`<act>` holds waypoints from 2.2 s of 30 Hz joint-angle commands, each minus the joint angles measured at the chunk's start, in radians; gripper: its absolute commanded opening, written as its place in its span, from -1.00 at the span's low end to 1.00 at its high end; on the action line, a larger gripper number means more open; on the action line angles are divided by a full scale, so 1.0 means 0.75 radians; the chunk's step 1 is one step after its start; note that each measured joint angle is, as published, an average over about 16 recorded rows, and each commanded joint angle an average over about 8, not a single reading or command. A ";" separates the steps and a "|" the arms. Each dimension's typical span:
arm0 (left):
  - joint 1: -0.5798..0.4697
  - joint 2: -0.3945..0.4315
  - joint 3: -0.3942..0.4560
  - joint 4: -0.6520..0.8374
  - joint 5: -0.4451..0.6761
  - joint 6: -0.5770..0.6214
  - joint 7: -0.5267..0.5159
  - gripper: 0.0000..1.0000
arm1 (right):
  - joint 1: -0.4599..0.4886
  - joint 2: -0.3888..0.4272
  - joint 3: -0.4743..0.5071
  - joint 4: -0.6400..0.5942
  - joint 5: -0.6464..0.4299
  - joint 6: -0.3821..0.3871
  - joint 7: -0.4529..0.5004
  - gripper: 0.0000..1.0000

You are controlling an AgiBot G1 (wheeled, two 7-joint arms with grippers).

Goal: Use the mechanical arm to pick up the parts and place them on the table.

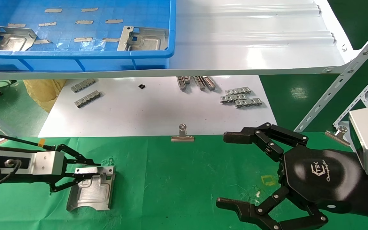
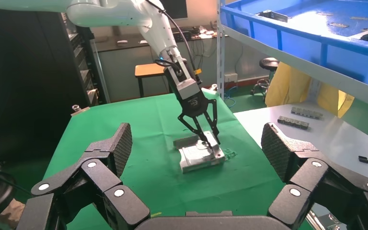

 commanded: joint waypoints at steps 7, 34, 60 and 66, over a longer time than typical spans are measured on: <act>0.028 -0.006 -0.069 0.088 -0.114 0.050 -0.041 1.00 | 0.000 0.000 0.000 0.000 0.000 0.000 0.000 1.00; 0.197 -0.071 -0.231 -0.136 -0.274 0.031 -0.326 1.00 | 0.000 0.000 0.000 0.000 0.000 0.000 0.000 1.00; 0.523 -0.215 -0.527 -0.865 -0.470 -0.021 -0.869 1.00 | 0.000 0.000 0.000 0.000 0.000 0.000 0.000 1.00; 0.599 -0.249 -0.595 -1.033 -0.515 -0.033 -0.994 1.00 | 0.000 0.000 0.000 0.000 0.000 0.000 0.000 1.00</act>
